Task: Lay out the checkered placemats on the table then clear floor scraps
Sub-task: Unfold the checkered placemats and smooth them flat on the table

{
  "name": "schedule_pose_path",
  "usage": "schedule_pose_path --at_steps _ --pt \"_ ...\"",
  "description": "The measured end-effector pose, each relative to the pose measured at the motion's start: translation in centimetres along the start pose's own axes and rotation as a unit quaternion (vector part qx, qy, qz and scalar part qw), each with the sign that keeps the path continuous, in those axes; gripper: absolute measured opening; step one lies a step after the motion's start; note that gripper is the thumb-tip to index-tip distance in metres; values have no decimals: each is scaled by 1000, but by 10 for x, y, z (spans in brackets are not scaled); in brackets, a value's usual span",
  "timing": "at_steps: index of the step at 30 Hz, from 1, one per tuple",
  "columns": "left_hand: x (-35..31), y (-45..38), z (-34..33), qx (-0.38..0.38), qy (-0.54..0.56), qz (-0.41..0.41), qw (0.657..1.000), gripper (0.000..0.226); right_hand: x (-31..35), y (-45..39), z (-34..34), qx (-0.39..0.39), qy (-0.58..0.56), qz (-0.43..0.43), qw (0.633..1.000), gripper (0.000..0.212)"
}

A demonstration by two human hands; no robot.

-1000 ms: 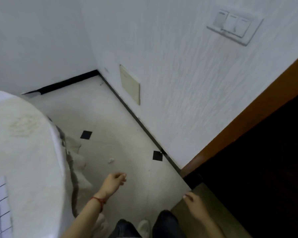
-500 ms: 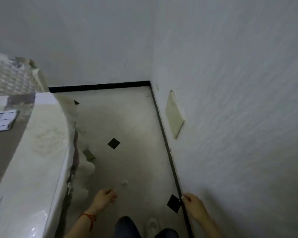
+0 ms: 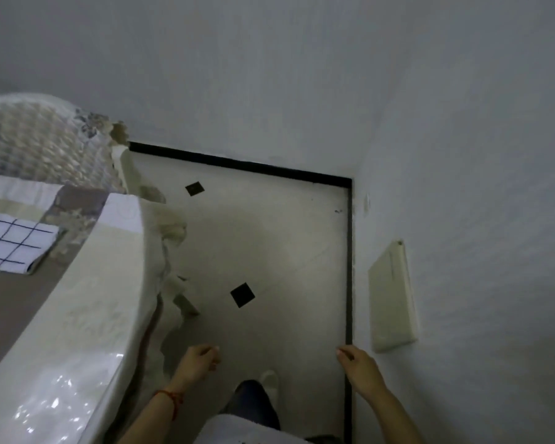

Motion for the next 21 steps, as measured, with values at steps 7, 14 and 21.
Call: schedule_pose_path --at_steps 7,14,21 --pt "-154 -58 23 -14 33 -76 996 12 65 -97 59 15 28 24 999 36" --pt "-194 -113 52 -114 152 -20 981 23 154 -217 92 98 86 91 987 35" --pt "-177 -99 64 -236 269 43 933 18 299 -305 102 180 176 223 942 34"
Point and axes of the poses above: each hand's wrist, its own y-axis away from the middle knuckle, its own z-axis out of the back of the hand, x = y × z, the point moved 2 cm from there along -y, towards the middle knuckle, and after that the axes turned 4 degrees about z, right-handed, at the moved point
